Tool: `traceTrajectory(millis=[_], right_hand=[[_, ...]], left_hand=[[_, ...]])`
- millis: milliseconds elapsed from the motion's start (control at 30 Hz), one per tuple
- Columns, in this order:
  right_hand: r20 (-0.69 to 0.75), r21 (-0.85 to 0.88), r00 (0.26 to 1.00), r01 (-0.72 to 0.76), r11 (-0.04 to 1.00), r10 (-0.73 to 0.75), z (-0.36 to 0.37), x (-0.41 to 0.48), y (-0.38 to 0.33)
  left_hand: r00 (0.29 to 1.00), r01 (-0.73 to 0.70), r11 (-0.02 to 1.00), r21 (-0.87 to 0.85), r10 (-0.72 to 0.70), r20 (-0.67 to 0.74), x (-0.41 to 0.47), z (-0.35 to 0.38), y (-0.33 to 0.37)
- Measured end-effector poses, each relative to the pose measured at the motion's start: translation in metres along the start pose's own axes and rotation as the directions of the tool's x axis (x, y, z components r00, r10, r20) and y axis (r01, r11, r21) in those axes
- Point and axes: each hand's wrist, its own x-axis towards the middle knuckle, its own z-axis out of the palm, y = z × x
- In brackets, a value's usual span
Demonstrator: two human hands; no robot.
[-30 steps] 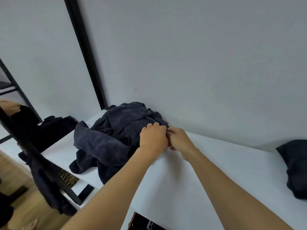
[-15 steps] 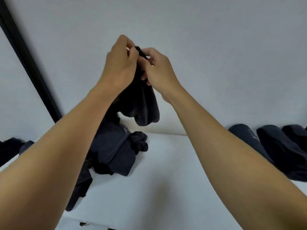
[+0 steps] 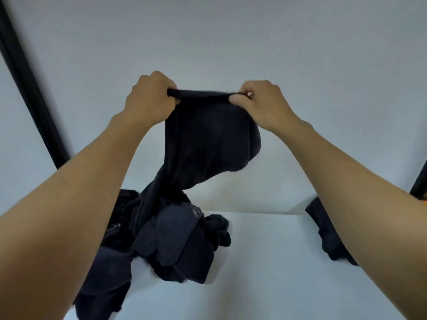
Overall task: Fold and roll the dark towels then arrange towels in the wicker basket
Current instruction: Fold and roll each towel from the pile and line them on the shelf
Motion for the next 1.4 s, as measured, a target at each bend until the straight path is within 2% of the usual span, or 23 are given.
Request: traceTrajectory(millis=[67,133,200,233,400,500,567,600,667,733,800,867,967,1067,1167,1300,1400], right_hand=[[0.211,0.115,0.977,-0.016,0.993,-0.008,-0.002,-0.005,0.001],[0.419,0.127,0.908,-0.067,0.99,0.007,-0.007,-0.003,0.001],[0.518,0.033,0.853,-0.085,0.996,0.056,-0.013,0.009,-0.003],[0.512,0.003,0.856,-0.088,0.996,0.074,-0.017,0.019,-0.007],[0.268,0.084,0.956,-0.147,0.985,0.12,-0.058,0.084,-0.034],[-0.075,0.173,0.99,-0.102,0.98,0.116,-0.091,0.127,-0.05],[-0.348,0.27,0.929,-0.031,0.962,0.127,-0.121,0.144,-0.063],[-0.429,0.341,0.894,0.028,0.94,0.13,-0.136,0.149,-0.068],[-0.518,0.418,0.848,0.14,0.898,0.109,-0.169,0.155,-0.075],[-0.594,0.35,0.803,0.2,0.915,0.052,-0.2,0.156,-0.077],[-0.639,0.216,0.769,0.175,0.961,0.004,-0.228,0.152,-0.075],[-0.668,0.073,0.744,0.082,0.994,-0.013,-0.252,0.145,-0.073],[-0.68,-0.02,0.732,0.048,0.999,-0.048,-0.278,0.134,-0.071],[-0.587,0.017,0.807,0.093,0.995,-0.066,-0.297,0.122,-0.058],[-0.481,-0.052,0.876,0.008,0.999,-0.032,-0.304,0.107,-0.044],[-0.465,-0.121,0.884,-0.11,0.987,0.041,-0.292,0.099,-0.025],[-0.502,-0.061,0.86,-0.142,0.988,0.093,-0.278,0.103,-0.007]], left_hand=[[0.997,0.071,0.995,-0.072,-0.072,-0.007,0.002,-0.007,-0.003],[0.988,0.148,0.933,-0.327,-0.152,0.014,0.012,-0.016,-0.002],[0.979,0.17,0.805,-0.568,-0.205,0.003,0.032,-0.029,0.004],[0.977,0.155,0.765,-0.626,-0.214,-0.02,0.044,-0.038,0.007],[0.946,0.015,0.696,-0.718,-0.243,-0.215,0.109,-0.103,0.027],[0.918,-0.114,0.637,-0.762,-0.225,-0.325,0.138,-0.149,0.047],[0.909,-0.19,0.584,-0.789,-0.198,-0.365,0.15,-0.172,0.061],[0.909,-0.218,0.56,-0.8,-0.183,-0.375,0.155,-0.179,0.068],[0.913,-0.255,0.507,-0.823,-0.155,-0.378,0.161,-0.186,0.08],[0.921,-0.275,0.451,-0.849,-0.129,-0.367,0.162,-0.185,0.092],[0.928,-0.295,0.383,-0.875,-0.102,-0.357,0.161,-0.184,0.103],[0.932,-0.307,0.303,-0.902,-0.095,-0.349,0.16,-0.184,0.117],[0.943,-0.293,0.221,-0.93,-0.095,-0.32,0.158,-0.185,0.135],[0.962,-0.221,0.22,-0.95,-0.113,-0.25,0.155,-0.175,0.141],[0.981,-0.118,0.221,-0.968,-0.126,-0.149,0.153,-0.16,0.137],[0.995,0.074,0.246,-0.966,-0.084,0.055,0.152,-0.134,0.133],[0.997,0.063,0.208,-0.976,-0.054,0.053,0.154,-0.112,0.131]])
